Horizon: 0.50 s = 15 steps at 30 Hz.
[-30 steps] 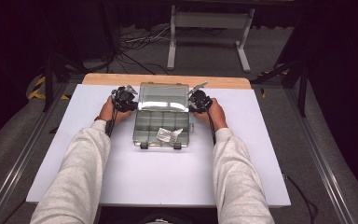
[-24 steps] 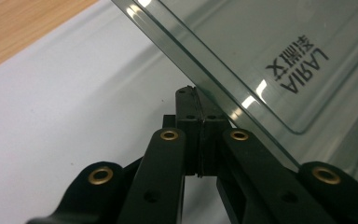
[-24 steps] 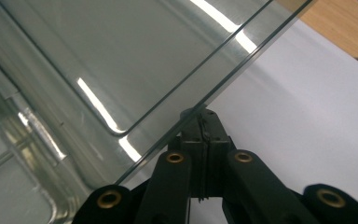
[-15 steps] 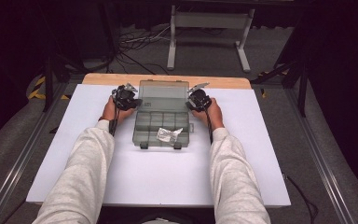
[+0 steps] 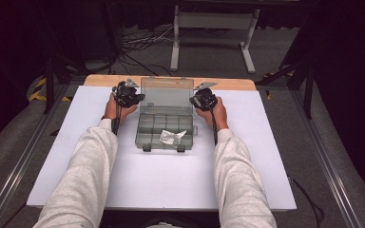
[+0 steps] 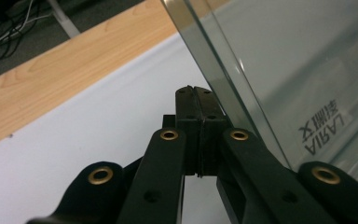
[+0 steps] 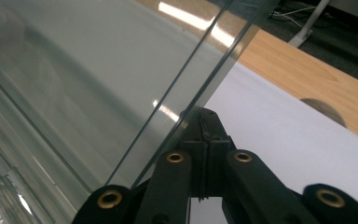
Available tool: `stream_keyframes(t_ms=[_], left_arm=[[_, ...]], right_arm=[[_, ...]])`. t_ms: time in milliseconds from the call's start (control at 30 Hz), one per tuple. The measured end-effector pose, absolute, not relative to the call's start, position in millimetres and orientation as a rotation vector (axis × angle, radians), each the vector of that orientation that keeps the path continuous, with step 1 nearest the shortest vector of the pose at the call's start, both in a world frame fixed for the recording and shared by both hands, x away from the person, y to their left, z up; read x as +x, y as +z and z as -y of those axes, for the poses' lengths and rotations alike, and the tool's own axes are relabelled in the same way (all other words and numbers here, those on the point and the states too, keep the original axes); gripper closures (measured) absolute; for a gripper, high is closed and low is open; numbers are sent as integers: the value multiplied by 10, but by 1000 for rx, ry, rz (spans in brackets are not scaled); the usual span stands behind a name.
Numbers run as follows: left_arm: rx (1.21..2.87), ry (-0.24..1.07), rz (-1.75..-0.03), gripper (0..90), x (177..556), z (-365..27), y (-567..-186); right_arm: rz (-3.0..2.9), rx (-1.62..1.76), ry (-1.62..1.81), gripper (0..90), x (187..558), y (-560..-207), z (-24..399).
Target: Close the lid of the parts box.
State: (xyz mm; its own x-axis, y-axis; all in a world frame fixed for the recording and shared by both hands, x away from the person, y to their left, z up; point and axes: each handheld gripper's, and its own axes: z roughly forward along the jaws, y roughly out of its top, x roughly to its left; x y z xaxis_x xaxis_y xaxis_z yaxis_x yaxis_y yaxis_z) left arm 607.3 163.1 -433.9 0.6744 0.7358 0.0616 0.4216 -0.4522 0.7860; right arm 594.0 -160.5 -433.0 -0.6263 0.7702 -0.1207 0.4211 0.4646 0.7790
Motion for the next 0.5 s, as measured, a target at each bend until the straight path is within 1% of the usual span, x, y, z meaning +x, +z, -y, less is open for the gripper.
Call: stream_keyframes(t_ms=[133,500], left_arm=[[2063,525,-896,897,6043,-1649,-4262],[2023,541,-890,897,5923,-1655,-4063]], right_arm=[[-2224,989,1039,900,5919,-4263,1597],[-2149,1018,1109,900,5831,-4152,1603]])
